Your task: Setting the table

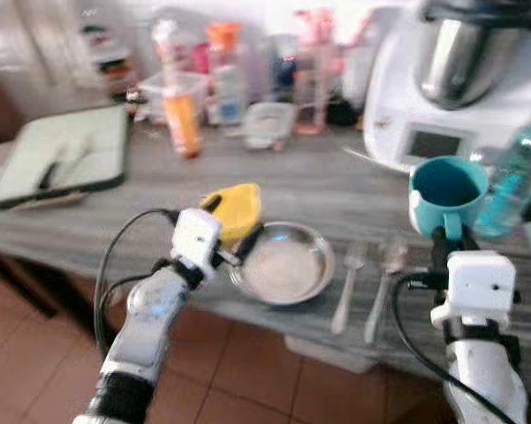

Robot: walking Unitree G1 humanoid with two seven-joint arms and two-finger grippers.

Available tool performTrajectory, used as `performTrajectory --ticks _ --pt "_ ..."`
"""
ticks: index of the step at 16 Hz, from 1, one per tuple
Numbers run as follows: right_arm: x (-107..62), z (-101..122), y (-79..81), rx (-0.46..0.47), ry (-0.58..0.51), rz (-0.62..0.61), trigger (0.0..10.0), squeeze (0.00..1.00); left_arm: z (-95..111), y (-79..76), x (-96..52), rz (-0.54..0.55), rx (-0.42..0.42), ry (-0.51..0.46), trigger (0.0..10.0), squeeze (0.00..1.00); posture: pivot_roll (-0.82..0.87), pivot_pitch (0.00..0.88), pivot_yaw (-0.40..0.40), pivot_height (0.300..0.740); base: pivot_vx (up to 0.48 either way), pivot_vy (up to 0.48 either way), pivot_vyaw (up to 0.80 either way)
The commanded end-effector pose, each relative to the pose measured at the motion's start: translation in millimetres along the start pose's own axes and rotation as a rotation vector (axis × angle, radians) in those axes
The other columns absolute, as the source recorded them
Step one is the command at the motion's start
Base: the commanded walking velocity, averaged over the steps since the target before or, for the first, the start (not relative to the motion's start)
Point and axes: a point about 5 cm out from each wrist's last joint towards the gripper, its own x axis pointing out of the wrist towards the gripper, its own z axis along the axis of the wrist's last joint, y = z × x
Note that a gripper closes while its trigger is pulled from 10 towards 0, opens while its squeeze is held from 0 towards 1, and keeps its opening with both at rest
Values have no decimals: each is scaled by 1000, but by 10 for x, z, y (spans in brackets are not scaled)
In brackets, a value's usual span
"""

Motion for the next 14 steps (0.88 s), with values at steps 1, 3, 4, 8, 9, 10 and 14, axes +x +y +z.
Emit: performTrajectory --ticks 1,3,4,8,9,10,14 --pt "5 63 17 11 -31 4 10000 0 22 107 -100 -6 37 -4 10000 0 -46 33 40 740 0 0 0" --pt "22 70 25 12 -37 19 10000 0 12 117 -146 -56 17 5 10000 0 -40 35 36 740 0 0 0" --pt "46 79 30 16 -43 28 10000 0 -5 98 -151 -115 2 22 10000 0 -34 34 33 740 0 0 0" --pt "95 123 120 40 -62 77 10000 0 -12 59 -162 -243 -39 39 10000 0 -24 35 26 740 0 0 0" --pt "110 137 151 56 -66 92 10000 0 17 57 -177 -272 -81 39 10000 0 -13 44 24 740 0 0 0" --pt "122 142 166 74 -66 99 10000 0 30 53 -182 -294 -83 41 10000 0 -13 44 24 740 0 0 0" --pt "260 186 276 169 -58 178 10000 0 156 23 -190 -385 -91 39 10000 0 0 81 12 740 0 0 0"
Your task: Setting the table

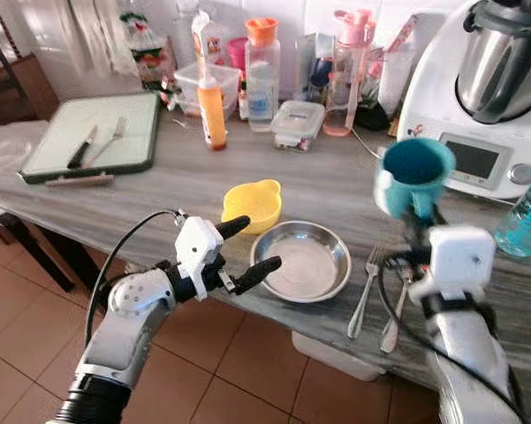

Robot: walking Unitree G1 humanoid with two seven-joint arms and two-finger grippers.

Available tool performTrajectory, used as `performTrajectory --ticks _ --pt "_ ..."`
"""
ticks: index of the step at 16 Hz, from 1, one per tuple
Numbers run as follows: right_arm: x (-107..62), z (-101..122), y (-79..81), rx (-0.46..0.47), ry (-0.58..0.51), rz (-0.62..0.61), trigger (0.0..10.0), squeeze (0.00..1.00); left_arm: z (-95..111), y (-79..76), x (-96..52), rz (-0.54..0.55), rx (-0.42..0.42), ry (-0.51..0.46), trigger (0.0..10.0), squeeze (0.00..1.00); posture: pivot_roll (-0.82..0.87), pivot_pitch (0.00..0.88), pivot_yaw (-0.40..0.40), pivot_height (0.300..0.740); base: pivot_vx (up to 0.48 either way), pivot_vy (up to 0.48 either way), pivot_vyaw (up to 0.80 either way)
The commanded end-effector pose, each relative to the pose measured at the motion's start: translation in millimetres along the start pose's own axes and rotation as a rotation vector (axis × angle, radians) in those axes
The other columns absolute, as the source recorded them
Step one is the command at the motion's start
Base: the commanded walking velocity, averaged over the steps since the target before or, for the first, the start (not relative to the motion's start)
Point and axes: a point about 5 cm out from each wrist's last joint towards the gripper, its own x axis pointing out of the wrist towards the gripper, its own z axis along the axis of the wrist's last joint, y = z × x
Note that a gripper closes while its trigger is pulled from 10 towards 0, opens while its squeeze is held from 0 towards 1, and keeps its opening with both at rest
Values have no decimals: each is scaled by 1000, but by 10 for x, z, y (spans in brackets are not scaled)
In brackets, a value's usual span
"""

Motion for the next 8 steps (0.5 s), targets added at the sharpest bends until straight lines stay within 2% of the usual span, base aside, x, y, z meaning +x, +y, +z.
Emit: performTrajectory --ticks 1,3,6,8 --pt "49 -4 21 22 7 18 10000 0 63 -8 0 -22 6 -2 10000 0 3 89 9 740 0 0 0" --pt "141 -60 45 97 41 49 10000 0 109 -34 -14 -43 3 9 10000 0 7 112 8 740 0 0 0" --pt "206 -194 28 158 87 58 10000 0 139 -104 -34 -64 -13 20 10000 0 14 123 11 740 0 0 0" --pt "239 -256 76 176 105 94 10000 0 162 -128 -50 -69 -22 31 10000 0 22 131 17 740 0 0 0"
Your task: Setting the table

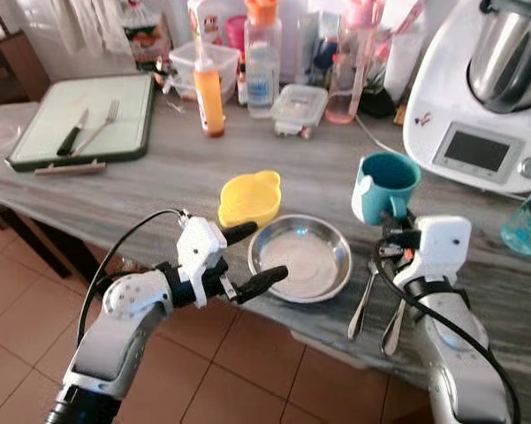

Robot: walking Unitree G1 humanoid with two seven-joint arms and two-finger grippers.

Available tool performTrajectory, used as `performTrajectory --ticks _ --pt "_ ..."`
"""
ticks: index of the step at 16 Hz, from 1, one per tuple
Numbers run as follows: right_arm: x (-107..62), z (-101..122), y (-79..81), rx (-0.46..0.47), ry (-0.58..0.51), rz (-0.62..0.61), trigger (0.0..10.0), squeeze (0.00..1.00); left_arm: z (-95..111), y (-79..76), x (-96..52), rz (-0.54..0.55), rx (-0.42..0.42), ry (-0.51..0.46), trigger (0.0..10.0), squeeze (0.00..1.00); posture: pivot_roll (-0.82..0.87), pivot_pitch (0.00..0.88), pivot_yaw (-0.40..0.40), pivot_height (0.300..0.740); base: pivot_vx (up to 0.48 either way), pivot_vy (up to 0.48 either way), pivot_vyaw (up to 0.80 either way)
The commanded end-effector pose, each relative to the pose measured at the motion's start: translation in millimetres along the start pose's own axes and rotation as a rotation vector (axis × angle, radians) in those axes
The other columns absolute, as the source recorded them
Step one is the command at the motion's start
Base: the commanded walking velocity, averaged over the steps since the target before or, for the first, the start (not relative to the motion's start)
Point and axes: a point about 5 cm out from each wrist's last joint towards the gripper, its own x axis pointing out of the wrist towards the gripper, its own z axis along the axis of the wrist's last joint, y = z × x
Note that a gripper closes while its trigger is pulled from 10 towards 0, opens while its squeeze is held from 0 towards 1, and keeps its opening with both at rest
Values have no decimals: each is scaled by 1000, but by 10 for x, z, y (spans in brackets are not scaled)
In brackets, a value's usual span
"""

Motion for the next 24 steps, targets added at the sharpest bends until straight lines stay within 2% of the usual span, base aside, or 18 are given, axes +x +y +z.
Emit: performTrajectory --ticks 1,5,10,17,21,24 --pt "35 42 30 5 -25 25 10000 0 34 -17 -11 -17 9 1 10000 0 22 131 17 740 0 0 0" --pt "92 10 82 9 -23 56 10000 0 11 -29 -32 -12 0 13 10000 0 27 141 21 740 0 0 0" --pt "131 -61 167 18 -10 91 10000 0 -134 -29 -88 4 -12 41 10000 0 37 145 17 740 0 0 0" --pt "114 -121 221 33 -3 100 10000 0 -137 -17 -109 3 -8 46 10000 0 47 151 15 740 0 0 0" --pt "101 -173 190 23 9 87 10000 0 -147 -54 -130 -51 -37 67 10000 0 58 146 15 740 0 0 0" --pt "106 -184 196 18 9 90 10000 0 -99 -69 -110 -53 -24 62 10000 0 58 142 18 740 0 0 0"
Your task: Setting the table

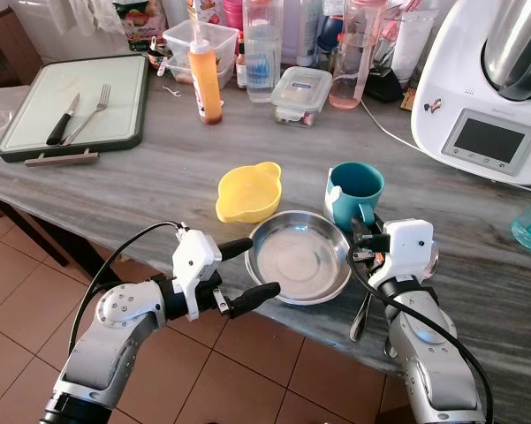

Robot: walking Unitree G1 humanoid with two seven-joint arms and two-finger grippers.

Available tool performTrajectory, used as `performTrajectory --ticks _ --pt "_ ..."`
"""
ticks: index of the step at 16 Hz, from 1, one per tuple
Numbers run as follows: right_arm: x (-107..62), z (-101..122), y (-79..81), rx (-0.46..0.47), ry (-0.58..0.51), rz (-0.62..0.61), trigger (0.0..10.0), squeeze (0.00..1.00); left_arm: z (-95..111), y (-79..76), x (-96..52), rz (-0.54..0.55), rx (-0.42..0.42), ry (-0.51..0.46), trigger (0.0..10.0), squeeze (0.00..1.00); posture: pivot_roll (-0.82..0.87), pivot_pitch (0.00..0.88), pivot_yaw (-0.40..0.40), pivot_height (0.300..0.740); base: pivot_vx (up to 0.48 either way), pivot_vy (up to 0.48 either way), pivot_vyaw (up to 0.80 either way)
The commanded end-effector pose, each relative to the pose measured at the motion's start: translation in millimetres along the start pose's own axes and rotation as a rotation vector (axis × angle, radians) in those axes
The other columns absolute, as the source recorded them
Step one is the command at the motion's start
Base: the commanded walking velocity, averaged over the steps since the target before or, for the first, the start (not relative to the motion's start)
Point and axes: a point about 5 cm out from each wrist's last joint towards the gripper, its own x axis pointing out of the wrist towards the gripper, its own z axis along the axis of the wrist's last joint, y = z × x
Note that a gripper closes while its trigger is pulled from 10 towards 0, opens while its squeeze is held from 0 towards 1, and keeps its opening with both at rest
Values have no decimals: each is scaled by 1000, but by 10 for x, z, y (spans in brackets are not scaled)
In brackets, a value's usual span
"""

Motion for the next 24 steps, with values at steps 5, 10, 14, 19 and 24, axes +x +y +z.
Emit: performTrajectory --ticks 5,10,14,19,24 --pt "9 -45 -22 -15 2 -4 10000 39 93 -64 3 -26 7 4 10000 0 59 142 23 740 0 0 0" --pt "28 -67 -61 -33 -1 -5 10000 1000 61 -55 3 -20 -3 16 10000 0 64 142 25 740 0 0 0" --pt "56 -56 -77 -51 -15 -11 10000 1000 28 -43 -2 -17 -8 20 10000 0 64 143 28 740 0 0 0" --pt "63 -12 -127 -61 -46 -27 10000 1000 -57 -26 -1 -11 -15 26 10000 0 67 145 31 740 0 0 0" --pt "51 137 -86 -48 -107 -35 10000 1000 -137 -1 8 -11 -17 34 10000 0 64 145 39 740 0 0 0"
